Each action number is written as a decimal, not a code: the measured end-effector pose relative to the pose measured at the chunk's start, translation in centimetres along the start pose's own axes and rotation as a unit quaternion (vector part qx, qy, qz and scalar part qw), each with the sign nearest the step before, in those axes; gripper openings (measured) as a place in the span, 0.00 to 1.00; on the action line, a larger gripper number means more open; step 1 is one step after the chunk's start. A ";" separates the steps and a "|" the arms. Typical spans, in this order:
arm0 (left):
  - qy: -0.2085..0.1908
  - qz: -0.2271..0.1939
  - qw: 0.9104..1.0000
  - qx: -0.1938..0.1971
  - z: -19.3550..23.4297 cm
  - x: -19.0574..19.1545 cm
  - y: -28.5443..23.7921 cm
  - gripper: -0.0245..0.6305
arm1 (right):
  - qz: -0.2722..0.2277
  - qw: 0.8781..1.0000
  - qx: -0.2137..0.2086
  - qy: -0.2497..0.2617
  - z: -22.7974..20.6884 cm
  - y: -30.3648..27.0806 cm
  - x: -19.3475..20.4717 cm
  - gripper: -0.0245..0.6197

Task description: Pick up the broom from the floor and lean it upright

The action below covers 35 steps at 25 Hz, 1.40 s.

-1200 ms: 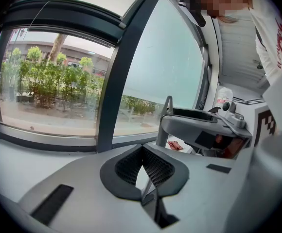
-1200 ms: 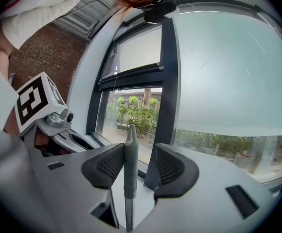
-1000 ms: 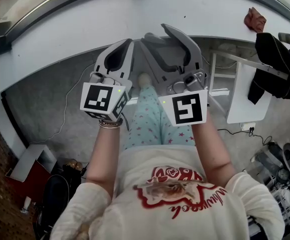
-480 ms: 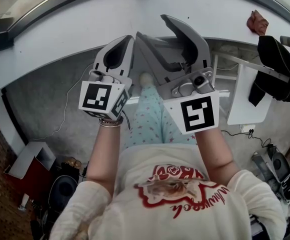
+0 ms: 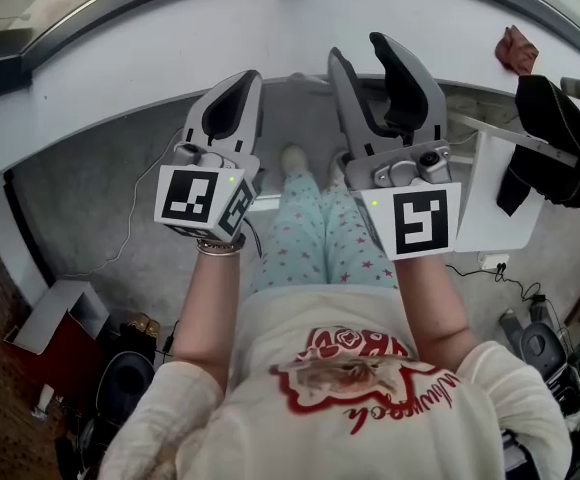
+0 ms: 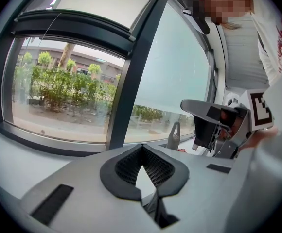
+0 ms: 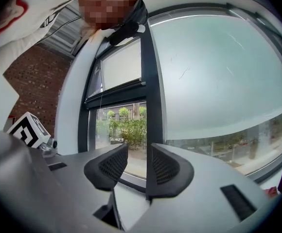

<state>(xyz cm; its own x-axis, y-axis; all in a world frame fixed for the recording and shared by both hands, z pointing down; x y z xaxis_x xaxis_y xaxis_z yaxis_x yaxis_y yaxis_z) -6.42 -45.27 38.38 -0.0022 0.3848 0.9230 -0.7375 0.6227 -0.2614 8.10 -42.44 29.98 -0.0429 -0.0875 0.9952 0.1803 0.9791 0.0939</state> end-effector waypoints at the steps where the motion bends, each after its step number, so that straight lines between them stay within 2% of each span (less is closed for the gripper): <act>1: -0.001 -0.005 1.000 -0.001 0.0 -0.3 0.2 0.07 | 0.000 1.000 0.007 0.005 -0.1 0.2 -0.1 0.28; 4: -0.011 -0.017 1.000 -0.004 0.1 -1.3 0.7 0.07 | -0.009 1.000 0.025 0.011 -0.9 1.2 -0.6 0.12; 10: -0.028 -0.032 0.999 0.007 -1.1 -2.8 2.4 0.07 | 0.007 0.998 0.058 0.035 -1.7 4.0 -1.4 0.08; 17: -0.033 -0.056 0.998 0.012 -7.4 -3.4 6.6 0.07 | 0.001 0.999 0.040 0.005 -0.7 9.9 -4.5 0.08; 23: -0.045 -0.112 0.993 0.009 -17.9 -2.6 11.3 0.07 | -0.033 0.999 0.004 0.000 -0.3 20.8 -8.0 0.08; 25: -0.031 -0.125 0.992 0.005 -22.7 -1.4 12.9 0.07 | -0.047 0.999 -0.021 0.009 -0.2 25.3 -10.1 0.08; 29: 0.020 -0.147 0.989 0.016 -33.9 1.0 15.3 0.07 | -0.034 0.996 -0.068 0.034 -1.8 34.3 -12.9 0.08; 32: -0.006 -0.140 0.989 0.051 -40.7 0.7 17.3 0.07 | -0.055 0.995 -0.074 0.026 -3.0 38.0 -16.1 0.08; 35: -0.031 -0.137 0.988 0.058 -44.2 -1.0 20.8 0.07 | -0.083 0.994 -0.075 0.016 -2.3 39.6 -19.7 0.08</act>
<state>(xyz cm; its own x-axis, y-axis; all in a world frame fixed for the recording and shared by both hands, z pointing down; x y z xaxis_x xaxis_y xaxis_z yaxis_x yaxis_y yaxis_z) 8.07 -2.59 19.55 0.1693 0.1682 0.9711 -0.7891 0.6134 0.0314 18.30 -2.35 14.17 -0.0533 -0.2533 0.9659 0.3181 0.9126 0.2569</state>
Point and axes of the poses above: the fingertips, and each gripper's own axes: y backward along the fingers, z to its left, x out of its underside, the point moved 5 cm from there along y, backward along the fingers, and after that the axes turned 6 degrees about -z, right-handed, at the moved point
